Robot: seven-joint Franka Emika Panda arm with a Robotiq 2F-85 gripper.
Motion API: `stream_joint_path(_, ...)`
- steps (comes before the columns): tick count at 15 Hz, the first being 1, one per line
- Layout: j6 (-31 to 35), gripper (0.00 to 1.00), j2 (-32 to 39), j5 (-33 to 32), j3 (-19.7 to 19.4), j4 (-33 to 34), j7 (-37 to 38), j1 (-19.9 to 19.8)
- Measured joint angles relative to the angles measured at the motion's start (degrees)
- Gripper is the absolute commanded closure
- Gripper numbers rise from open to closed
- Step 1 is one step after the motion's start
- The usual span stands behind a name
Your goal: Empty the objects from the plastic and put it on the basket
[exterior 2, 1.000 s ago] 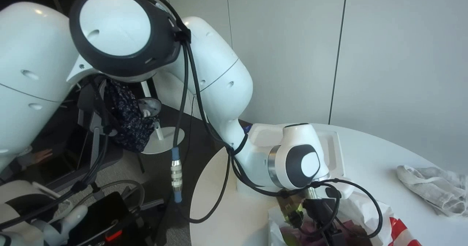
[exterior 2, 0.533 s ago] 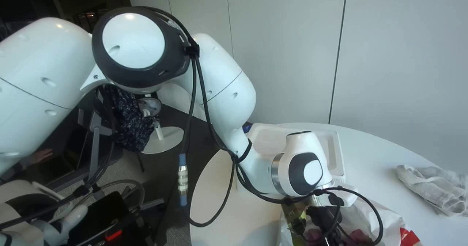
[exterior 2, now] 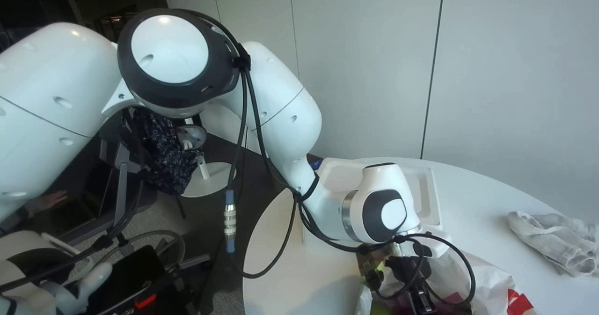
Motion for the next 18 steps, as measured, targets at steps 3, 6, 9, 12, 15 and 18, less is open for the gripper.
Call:
stream_joint_path(3, -4.41, 0.91, -1.52, 0.03, -1.09, -0.22, 0.98, 1.79)
stream_joint_path(6, -14.61, 0.92, -6.08, 0.03, -0.76, -0.63, 0.28, 3.61)
stream_joint_path(9, -27.84, 0.93, -12.77, -0.04, 1.76, -0.62, -2.21, 3.85)
stream_joint_path(12, -41.07, 0.93, -18.58, -0.28, 3.99, -0.21, -4.87, 3.91)
stream_joint_path(15, -51.30, 0.93, -23.55, -0.84, 6.84, 0.63, -5.73, 3.19)
stream_joint_path(18, -61.00, 0.94, -27.44, 0.29, 10.71, 2.27, -11.42, 0.73)
